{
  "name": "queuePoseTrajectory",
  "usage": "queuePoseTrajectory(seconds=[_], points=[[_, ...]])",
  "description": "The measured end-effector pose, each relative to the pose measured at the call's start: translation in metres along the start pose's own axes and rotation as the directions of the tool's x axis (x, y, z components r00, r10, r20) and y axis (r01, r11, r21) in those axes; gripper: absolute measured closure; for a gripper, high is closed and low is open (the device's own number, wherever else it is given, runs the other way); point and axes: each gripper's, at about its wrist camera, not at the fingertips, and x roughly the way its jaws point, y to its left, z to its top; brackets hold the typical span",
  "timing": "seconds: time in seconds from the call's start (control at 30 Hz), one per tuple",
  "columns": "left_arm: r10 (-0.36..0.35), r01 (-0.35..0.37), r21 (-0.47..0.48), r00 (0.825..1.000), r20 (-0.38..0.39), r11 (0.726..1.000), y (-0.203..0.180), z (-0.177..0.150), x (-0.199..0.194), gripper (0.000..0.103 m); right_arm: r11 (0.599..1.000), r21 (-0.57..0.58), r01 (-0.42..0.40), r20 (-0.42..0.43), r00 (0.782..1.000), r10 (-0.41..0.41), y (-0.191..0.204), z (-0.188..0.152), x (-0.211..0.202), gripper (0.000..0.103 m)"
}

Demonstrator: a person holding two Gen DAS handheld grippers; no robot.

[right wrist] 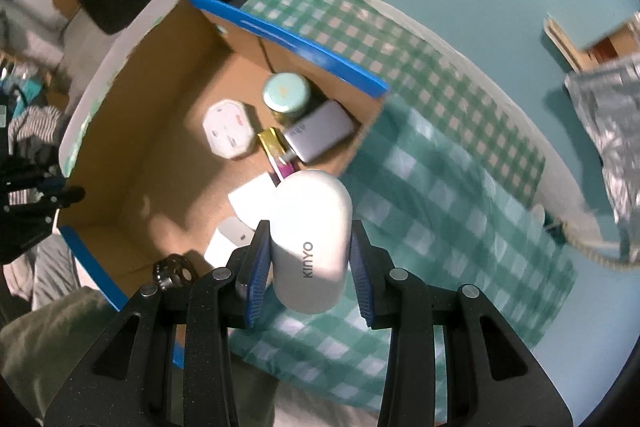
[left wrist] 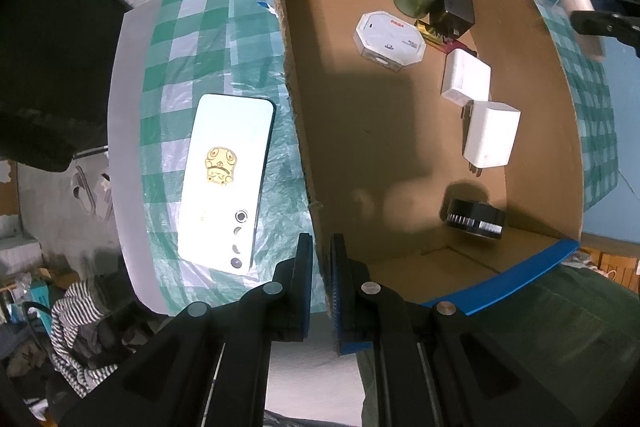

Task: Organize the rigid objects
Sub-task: 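Lower the KINYO case beside the grey charger and open the right gripper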

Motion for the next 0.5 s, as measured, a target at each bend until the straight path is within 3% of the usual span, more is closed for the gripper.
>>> queuePoseTrajectory(seconds=[0.5], points=[[0.017,-0.017,-0.013,1.0,-0.004,1.0,-0.002,0.001,0.0,0.095,0.99,-0.142,-0.005,-0.078,0.997,-0.006,0.031,0.036,0.046,0.067]])
